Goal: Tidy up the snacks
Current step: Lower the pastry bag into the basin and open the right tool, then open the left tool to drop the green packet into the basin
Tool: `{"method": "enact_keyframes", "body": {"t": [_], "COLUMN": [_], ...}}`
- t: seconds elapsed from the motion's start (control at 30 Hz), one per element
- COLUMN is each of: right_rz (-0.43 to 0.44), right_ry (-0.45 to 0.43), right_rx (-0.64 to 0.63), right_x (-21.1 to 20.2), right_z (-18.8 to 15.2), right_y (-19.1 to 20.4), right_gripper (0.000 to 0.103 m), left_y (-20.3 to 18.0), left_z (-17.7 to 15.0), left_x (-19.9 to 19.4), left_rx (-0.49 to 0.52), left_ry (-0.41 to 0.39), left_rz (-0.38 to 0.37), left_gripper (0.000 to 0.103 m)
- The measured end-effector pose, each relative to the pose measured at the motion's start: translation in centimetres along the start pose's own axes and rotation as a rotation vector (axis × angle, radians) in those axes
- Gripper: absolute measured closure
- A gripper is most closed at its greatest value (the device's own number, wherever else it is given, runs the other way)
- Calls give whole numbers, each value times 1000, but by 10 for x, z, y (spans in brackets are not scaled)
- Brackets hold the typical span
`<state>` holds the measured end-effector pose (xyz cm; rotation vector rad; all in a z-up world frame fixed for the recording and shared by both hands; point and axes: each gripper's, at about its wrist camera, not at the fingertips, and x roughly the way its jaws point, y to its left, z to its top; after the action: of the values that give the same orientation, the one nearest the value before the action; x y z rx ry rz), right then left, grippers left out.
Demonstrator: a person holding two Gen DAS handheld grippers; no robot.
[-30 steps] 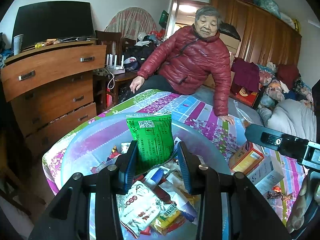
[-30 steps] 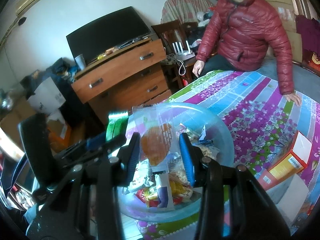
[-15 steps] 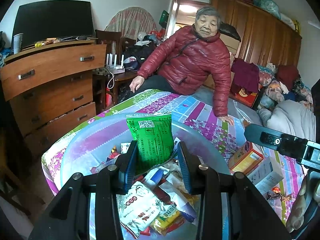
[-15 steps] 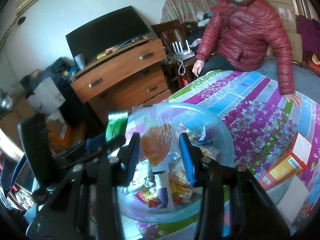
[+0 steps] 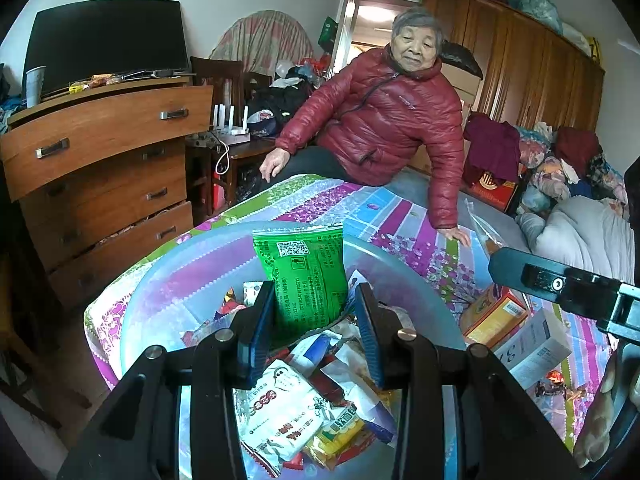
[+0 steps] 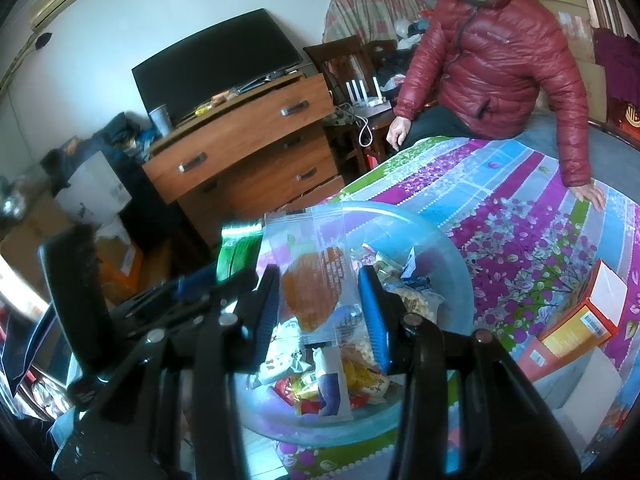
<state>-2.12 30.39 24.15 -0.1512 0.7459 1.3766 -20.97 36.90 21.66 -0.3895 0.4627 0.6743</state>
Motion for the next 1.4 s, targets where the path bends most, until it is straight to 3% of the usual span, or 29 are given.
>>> {"method": "enact_keyframes", "body": {"t": [1.2, 1.23, 1.3, 1.4], "right_rz": [8, 6, 4, -5], "right_ry": [40, 47, 45, 43], "right_rx": [1, -1, 0, -8], "right_x": [15, 16, 17, 14], "right_z": [-10, -11, -11, -11], "right_y": [5, 6, 6, 8], "right_gripper": [61, 58, 32, 29], "left_y": [6, 6, 7, 7], "left_z": [-14, -15, -18, -17], "left_x": [7, 7, 7, 6], "left_rx": [-11, -10, -11, -11], "left_ry": [32, 34, 33, 29], "left_rz": [13, 22, 38, 64], "left_gripper": [60, 59, 47, 32]}}
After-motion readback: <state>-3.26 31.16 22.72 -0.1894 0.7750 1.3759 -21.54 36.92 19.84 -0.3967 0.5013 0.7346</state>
